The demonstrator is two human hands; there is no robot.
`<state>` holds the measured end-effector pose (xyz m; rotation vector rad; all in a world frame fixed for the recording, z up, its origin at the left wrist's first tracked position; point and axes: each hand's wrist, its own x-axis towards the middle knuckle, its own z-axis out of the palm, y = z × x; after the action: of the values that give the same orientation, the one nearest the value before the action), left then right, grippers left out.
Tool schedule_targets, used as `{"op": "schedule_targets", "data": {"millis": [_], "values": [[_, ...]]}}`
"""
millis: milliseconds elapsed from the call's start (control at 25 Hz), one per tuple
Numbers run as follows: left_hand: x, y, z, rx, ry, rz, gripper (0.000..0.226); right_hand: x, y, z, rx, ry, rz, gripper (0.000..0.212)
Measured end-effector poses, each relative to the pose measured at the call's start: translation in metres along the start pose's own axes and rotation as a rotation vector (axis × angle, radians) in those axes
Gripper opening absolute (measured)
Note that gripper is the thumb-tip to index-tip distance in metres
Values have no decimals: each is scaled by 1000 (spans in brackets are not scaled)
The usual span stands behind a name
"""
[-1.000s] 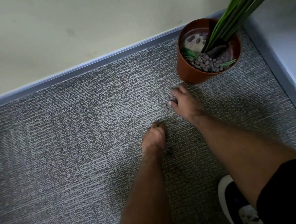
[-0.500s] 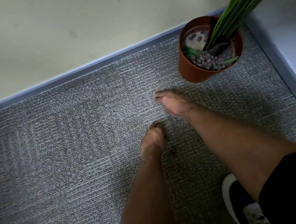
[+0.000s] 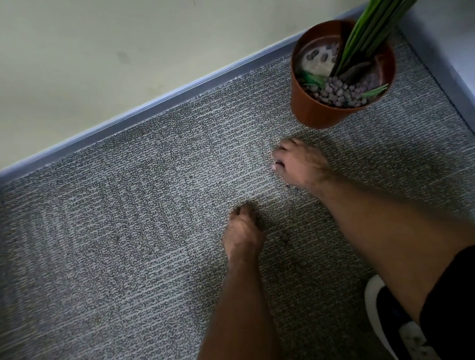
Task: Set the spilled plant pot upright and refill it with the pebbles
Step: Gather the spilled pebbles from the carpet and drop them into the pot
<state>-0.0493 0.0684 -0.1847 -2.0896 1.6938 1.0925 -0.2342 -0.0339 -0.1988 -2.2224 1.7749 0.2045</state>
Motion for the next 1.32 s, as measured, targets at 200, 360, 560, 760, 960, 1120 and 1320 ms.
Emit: {"op": "schedule_targets", "data": {"millis": [200, 360, 560, 760, 960, 1120, 1320], "values": [[-3, 3, -5, -9, 7, 6, 37, 1, -1, -5, -34, -53, -100, 25], [-2, 3, -6, -38, 10, 32, 33, -6, -8, -3, 49, -105, -73, 9], [0, 7, -8, -75, 4, 21, 26, -19, -13, 0, 156, -165, 22, 26], [-2, 13, -10, -39, 2, 61, 27, -21, -13, 8, 157, -163, 4, 17], [-1, 15, -10, -43, 2, 67, 23, -13, -17, 9, 291, -120, 158, 31], [6, 13, -7, -31, 16, 93, 22, -9, -19, 10, 295, -103, 150, 20], [15, 13, -6, -19, 0, 80, 18, -9, -15, 16, 199, -82, 26, 22]]}}
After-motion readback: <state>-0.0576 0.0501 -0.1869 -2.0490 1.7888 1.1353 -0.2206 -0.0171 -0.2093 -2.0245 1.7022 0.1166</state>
